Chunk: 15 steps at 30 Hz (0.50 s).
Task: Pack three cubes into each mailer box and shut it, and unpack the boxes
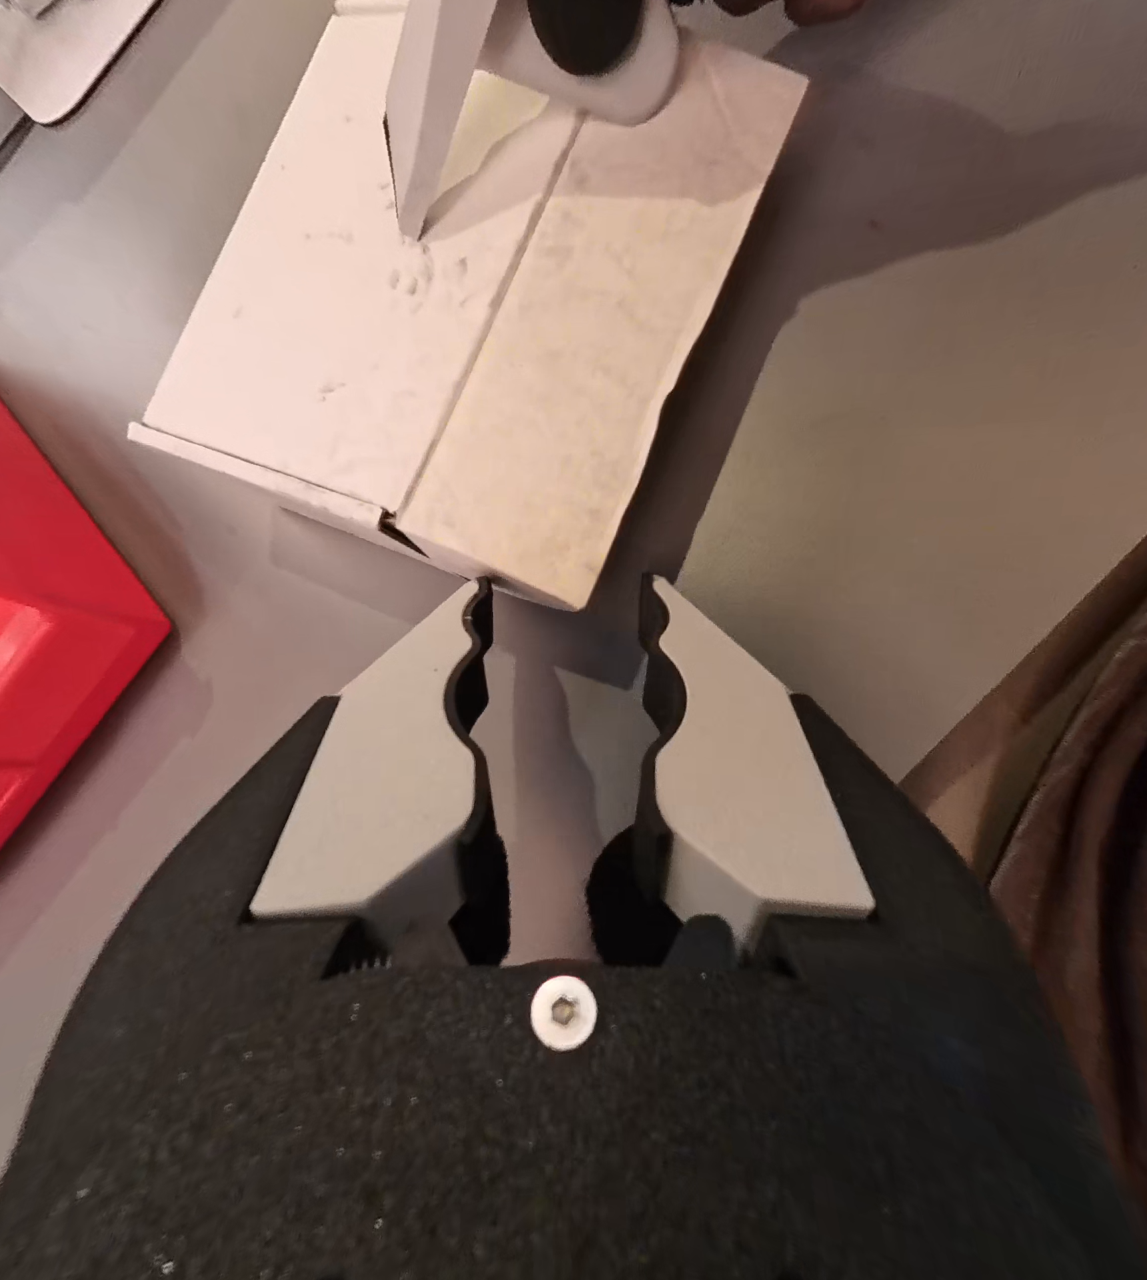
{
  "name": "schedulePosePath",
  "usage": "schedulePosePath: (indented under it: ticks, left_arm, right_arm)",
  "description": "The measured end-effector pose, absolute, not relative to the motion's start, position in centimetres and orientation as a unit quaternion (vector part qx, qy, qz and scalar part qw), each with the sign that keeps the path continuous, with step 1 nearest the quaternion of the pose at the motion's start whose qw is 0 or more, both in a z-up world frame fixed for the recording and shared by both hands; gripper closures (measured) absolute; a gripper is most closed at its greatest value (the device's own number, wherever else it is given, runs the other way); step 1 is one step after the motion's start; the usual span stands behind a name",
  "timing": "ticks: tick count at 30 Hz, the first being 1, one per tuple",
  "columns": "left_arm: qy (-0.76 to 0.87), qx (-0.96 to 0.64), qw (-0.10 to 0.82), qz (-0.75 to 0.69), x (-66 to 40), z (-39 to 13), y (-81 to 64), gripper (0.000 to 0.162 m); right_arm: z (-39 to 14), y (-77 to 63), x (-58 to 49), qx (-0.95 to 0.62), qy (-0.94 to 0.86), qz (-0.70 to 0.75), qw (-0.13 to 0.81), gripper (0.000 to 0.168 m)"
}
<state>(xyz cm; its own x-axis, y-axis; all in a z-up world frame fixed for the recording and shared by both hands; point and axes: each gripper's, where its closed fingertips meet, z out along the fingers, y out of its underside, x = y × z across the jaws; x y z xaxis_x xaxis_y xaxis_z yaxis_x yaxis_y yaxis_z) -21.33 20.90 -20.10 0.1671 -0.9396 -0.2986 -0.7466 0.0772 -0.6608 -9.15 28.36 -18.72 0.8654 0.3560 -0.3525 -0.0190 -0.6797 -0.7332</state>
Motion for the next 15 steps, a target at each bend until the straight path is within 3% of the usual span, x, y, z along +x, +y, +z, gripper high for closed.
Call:
schedulePosePath:
  ticks: [6,9,14,15]
  left_arm:
    - [0.649,-0.63,0.425,-0.044,-21.7,-20.1,22.0,0.133]
    - [0.648,-0.6,0.467,0.053,-22.0,-19.9,23.2,0.127]
    - [0.636,-0.618,0.46,0.051,-21.7,-20.4,22.8,0.134]
    - [0.627,-0.629,0.457,0.042,-21.8,-20.2,22.8,0.142]
  right_arm:
    - [-18.7,28.4,-9.2,-0.882,-0.089,0.243,0.394,0.069]
    - [-18.7,28.4,-9.3,-0.882,-0.087,0.243,0.394,0.069]
    - [-18.7,28.5,-9.3,-0.883,-0.087,0.243,0.393,0.069]
    - [-18.7,28.5,-9.3,-0.883,-0.086,0.243,0.393,0.069]
